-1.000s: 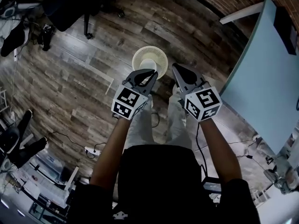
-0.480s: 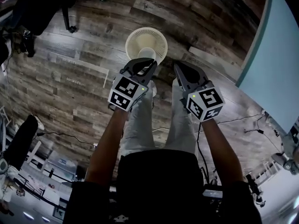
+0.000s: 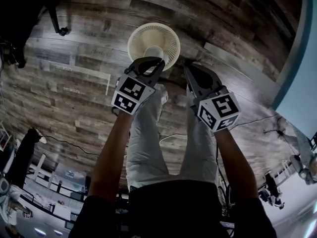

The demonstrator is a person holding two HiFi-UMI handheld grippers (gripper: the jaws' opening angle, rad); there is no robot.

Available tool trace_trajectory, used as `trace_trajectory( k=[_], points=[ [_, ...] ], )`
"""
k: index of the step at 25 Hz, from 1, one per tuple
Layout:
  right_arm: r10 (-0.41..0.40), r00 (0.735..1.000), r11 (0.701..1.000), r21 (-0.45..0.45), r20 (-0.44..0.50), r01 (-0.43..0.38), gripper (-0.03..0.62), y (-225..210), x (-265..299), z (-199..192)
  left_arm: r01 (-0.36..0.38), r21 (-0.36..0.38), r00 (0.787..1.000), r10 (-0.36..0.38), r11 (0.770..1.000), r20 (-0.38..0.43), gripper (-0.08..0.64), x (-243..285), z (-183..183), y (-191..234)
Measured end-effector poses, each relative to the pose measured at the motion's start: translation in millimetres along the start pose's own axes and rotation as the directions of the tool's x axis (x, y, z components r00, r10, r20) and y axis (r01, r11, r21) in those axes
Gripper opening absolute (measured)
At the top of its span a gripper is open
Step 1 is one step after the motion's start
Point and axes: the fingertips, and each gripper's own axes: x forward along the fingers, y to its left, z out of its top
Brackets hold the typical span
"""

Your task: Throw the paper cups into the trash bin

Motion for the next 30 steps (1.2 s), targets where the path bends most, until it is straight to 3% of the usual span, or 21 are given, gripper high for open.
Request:
trace_trajectory(
  k=[11,18,25,30],
  points=[
    [0.004,1.0,0.999,0.041,-0.003,-0.004,0.003,-26,65,-49,-0.03,-0.106,0.998,0.025,0.994,-0.052,0.028,62,-86,51],
    [0.009,1.0,0.999,0.054,-0.024,-0.007,0.003,-39,85,-75,-0.047,-0.116,0.995,0.036,0.992,-0.088,0.028,97,-127,66],
    [0.02,0.999,0.998,0.055,-0.036,-0.018,0.003,-40,91,-96,-0.08,-0.129,0.991,0.066,0.988,-0.114,0.028,109,-157,84],
    [0.018,0.999,0.999,0.052,-0.04,-0.015,0.003,-43,97,-101,-0.065,-0.155,0.992,0.046,0.986,-0.121,0.045,117,-165,89]
  ],
)
